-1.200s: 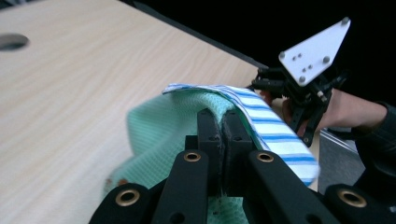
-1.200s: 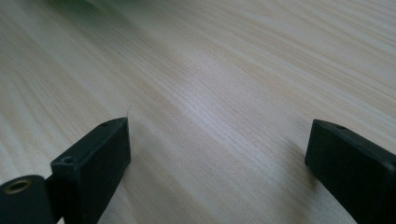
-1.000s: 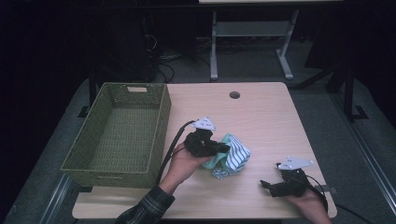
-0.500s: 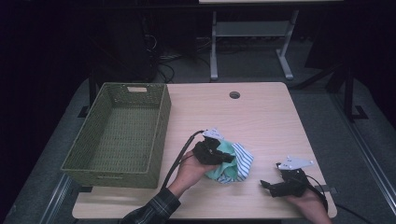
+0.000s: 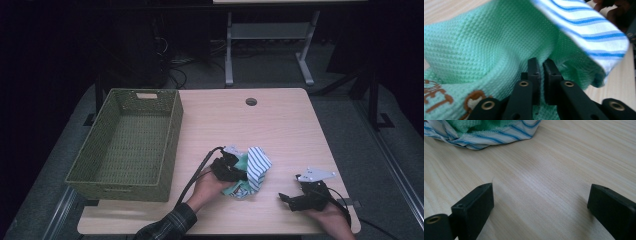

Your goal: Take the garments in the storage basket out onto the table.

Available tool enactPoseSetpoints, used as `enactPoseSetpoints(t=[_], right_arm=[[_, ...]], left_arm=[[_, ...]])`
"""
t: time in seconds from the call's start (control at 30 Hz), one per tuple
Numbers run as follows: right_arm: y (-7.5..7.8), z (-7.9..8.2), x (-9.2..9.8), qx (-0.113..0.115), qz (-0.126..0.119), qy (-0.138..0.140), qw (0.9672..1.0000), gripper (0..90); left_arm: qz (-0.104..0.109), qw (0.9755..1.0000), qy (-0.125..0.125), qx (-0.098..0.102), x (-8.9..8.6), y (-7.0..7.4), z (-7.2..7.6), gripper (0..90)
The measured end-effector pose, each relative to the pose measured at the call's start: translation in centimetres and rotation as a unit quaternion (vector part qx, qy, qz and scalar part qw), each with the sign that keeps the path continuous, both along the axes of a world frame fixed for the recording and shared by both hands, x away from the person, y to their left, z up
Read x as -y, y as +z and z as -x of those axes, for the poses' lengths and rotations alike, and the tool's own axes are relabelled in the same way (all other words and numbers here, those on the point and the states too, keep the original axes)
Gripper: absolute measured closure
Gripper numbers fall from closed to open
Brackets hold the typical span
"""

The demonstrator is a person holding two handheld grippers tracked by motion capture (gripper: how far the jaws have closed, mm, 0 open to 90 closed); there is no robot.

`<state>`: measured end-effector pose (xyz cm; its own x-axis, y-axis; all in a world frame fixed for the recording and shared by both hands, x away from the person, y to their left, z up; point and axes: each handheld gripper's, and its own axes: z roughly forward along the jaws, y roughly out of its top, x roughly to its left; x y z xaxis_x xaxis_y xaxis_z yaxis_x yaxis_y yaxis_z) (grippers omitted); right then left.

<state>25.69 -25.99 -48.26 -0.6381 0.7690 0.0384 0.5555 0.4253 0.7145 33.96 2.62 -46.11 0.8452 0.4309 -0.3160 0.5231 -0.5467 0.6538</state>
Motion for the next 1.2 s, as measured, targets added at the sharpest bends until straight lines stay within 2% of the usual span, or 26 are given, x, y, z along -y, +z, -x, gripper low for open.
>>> enactPoseSetpoints(t=[0.13,0.27,0.33,0.43,0.5,0.57,0.73,0.9,1.03,1.2], right_arm=[[0.0,0.0,0.0,0.0,0.0,0.0,1.0,6.2],[0.0,0.0,0.0,0.0,0.0,0.0,1.0,6.2],[0.0,0.0,0.0,0.0,0.0,0.0,1.0,6.2],[0.0,0.0,0.0,0.0,0.0,0.0,1.0,6.2],[0.0,0.0,0.0,0.0,0.0,0.0,1.0,6.2],[0.0,0.0,0.0,0.0,0.0,0.0,1.0,6.2],[0.0,0.0,0.0,0.0,0.0,0.0,1.0,6.2],[0.0,0.0,0.0,0.0,0.0,0.0,1.0,6.2],[0.0,0.0,0.0,0.0,0.0,0.0,1.0,6.2],[0.0,0.0,0.0,0.0,0.0,0.0,1.0,6.2]], left_arm=[[-0.007,0.9999,0.001,0.014,-0.2,0.7,0.2,67.2],[-0.01,0.9991,-0.007,0.042,-0.9,2.3,0.7,51.9],[-0.01,0.9986,-0.006,0.051,-1.2,3.0,0.9,49.1],[0.003,0.9983,-0.008,0.058,-1.7,4.1,1.3,46.4],[0.016,0.9977,-0.019,0.063,-2.1,5.1,1.9,45.6],[0.022,0.9974,-0.025,0.064,-2.2,5.5,2.3,45.1],[0.039,0.9967,-0.049,0.053,-1.9,6.0,3.4,44.6],[0.031,0.9959,-0.072,0.046,-0.7,5.2,4.4,44.4],[0.019,0.9955,-0.08,0.049,0.2,4.3,4.8,45.7],[0.01,0.9951,-0.081,0.057,1.0,3.6,5.1,56.2]])
